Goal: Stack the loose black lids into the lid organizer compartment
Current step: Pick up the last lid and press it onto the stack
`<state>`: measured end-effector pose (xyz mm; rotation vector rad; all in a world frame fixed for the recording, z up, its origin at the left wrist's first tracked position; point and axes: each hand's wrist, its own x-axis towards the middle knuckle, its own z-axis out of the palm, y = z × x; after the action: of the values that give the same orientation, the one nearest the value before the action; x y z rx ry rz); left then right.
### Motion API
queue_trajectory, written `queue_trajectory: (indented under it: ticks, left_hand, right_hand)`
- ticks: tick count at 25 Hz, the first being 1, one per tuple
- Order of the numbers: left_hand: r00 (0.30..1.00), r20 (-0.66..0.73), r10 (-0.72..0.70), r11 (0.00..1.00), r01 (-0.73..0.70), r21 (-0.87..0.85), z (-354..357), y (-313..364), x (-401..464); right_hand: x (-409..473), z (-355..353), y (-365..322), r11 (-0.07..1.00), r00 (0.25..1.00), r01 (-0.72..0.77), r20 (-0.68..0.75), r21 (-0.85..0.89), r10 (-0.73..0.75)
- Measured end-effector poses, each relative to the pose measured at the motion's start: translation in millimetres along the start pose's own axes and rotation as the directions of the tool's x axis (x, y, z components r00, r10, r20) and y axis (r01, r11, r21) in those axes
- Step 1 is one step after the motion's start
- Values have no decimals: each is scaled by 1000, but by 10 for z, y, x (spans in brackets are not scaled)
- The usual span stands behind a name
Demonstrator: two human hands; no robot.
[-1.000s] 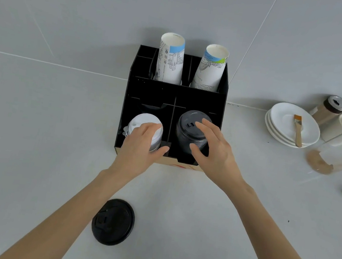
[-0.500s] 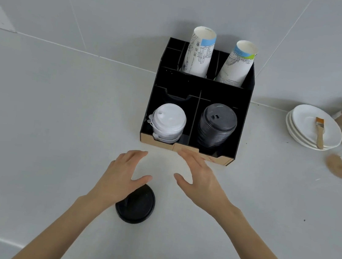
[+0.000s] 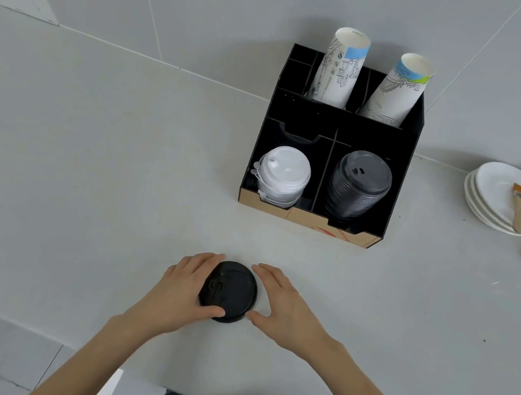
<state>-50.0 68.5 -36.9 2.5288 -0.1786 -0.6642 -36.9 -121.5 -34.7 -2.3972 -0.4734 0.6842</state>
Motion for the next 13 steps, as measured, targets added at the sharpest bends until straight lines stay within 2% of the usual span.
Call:
queue_trajectory:
  ticks: [6, 13]
  left_hand:
    - [999, -5, 46, 999, -46, 28, 55, -73, -62]
    - [998, -54, 44, 999, -44, 15, 97, -87, -22]
  right_hand:
    - [40, 101, 3, 999, 1000, 14, -10, -51, -14]
    - [65, 88, 2, 1000, 997, 16, -72, -1, -16]
